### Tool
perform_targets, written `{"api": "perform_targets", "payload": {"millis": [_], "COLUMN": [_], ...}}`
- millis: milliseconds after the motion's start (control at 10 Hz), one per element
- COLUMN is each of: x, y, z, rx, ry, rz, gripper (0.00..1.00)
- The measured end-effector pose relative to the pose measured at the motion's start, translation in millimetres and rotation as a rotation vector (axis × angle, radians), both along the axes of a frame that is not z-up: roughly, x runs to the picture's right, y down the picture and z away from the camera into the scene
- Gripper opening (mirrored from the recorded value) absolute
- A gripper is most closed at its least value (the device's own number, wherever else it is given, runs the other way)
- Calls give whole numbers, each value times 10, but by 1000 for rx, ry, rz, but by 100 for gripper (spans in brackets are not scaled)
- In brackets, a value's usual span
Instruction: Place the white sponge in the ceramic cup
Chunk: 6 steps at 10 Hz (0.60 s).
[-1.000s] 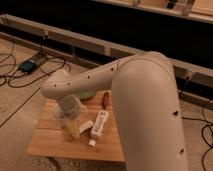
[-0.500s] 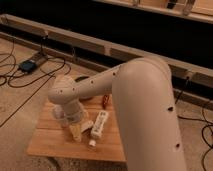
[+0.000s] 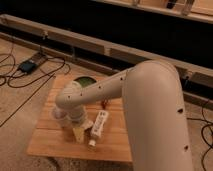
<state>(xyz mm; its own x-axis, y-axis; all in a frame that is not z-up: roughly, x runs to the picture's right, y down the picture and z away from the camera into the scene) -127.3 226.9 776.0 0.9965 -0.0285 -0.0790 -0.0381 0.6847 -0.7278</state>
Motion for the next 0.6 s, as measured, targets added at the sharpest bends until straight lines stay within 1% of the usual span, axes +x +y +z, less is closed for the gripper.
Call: {"api": "perform_targets", "payload": {"millis": [100,200,400,500,600], "x": [-20,3,39,45,48], "y": [26,48,89,96,88], "z": [29,93,159,173,172], "rx": [4,20,33,37,48], "ry": [-10,-32,-61,-66,-67], "rz": [-4,-2,10,14,20], "gripper": [59,46,26,18,6]}}
